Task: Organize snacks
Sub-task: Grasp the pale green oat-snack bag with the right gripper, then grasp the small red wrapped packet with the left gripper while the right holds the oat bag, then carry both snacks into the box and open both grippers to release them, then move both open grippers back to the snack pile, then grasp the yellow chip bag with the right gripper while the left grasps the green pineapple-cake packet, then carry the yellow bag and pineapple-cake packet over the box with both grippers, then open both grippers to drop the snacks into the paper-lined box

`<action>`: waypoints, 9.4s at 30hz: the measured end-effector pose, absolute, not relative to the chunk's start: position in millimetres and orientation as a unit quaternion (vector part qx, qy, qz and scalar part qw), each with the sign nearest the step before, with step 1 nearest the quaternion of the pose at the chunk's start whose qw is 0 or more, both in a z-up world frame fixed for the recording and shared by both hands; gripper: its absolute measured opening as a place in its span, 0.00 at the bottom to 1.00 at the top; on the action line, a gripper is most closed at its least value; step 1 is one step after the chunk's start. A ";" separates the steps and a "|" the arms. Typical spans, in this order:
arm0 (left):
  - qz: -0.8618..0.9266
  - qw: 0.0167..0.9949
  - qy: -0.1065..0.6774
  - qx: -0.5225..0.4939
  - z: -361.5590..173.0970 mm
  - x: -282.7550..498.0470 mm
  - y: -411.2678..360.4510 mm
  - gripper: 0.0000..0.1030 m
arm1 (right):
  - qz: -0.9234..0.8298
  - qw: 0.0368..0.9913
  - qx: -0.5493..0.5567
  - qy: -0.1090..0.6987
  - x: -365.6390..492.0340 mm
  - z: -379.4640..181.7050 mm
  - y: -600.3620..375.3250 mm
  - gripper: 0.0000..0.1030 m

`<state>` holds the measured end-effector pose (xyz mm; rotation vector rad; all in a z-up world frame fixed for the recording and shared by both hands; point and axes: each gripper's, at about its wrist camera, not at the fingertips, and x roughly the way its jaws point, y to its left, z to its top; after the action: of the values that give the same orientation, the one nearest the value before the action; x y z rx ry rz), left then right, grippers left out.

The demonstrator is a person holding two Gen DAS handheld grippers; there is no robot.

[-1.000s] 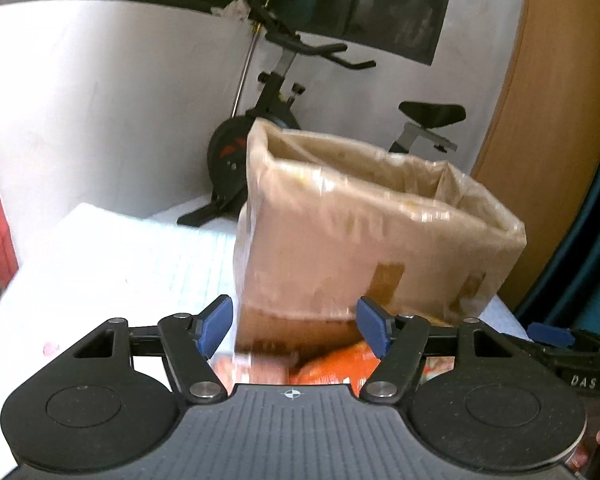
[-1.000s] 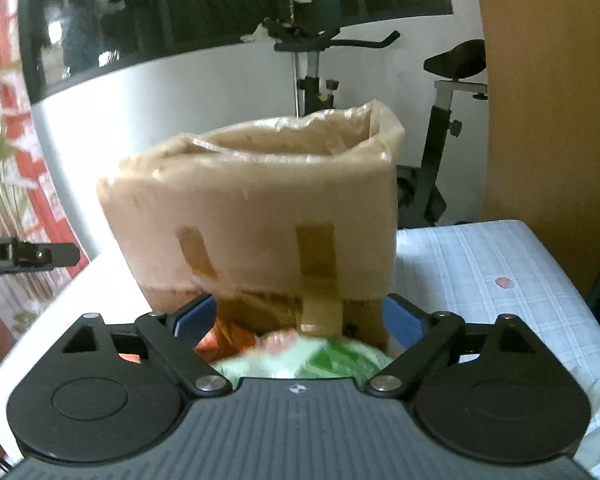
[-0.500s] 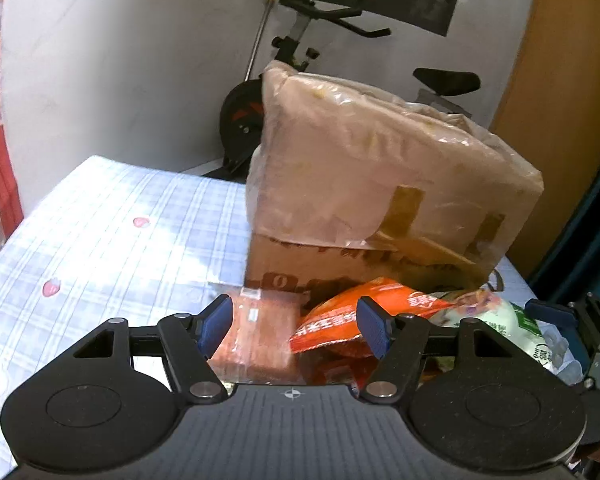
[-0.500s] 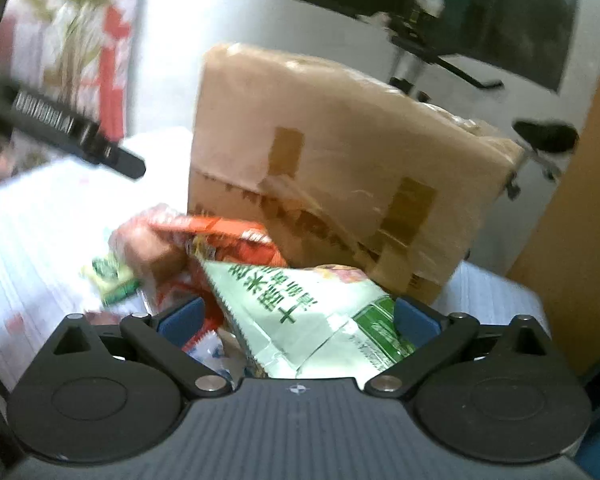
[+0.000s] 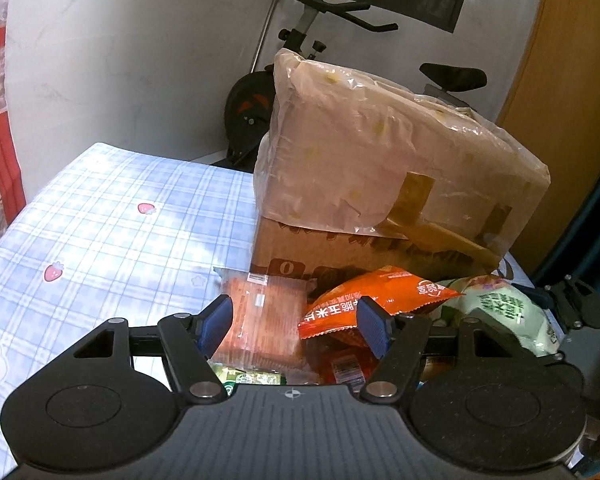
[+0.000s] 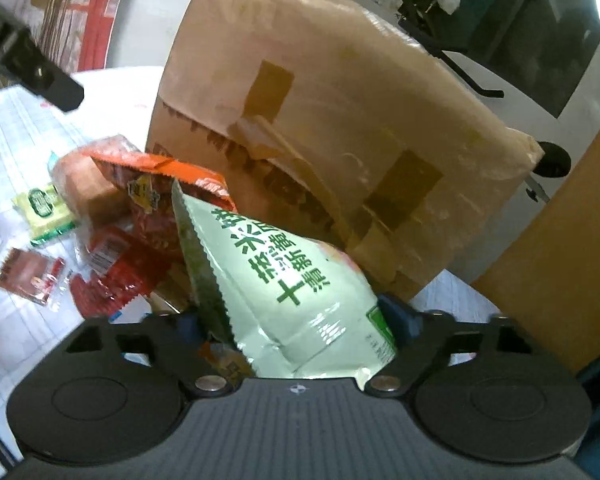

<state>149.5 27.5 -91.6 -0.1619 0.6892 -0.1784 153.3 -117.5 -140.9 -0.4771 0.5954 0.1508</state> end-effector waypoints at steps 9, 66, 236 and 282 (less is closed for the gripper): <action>-0.086 0.936 0.331 -0.090 -88.3 146.2 30.5 0.69 | 0.108 0.949 -0.074 0.288 123.0 -91.3 -152.5 0.69; -0.242 0.881 0.398 0.081 -178.1 117.2 4.8 0.39 | 0.085 0.960 0.120 0.240 89.1 -80.0 -179.5 0.69; -0.119 0.972 0.202 -0.004 0.7 172.0 11.5 0.54 | 0.156 0.979 0.063 0.112 132.4 35.4 -205.6 0.71; -0.100 0.969 0.225 0.025 21.1 298.9 -22.6 0.75 | 0.066 0.975 0.013 0.213 273.1 2.3 -215.0 0.83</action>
<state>298.9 -22.6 21.1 0.0502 0.4548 -0.2017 273.1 -215.0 2.3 0.0265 0.4303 0.1326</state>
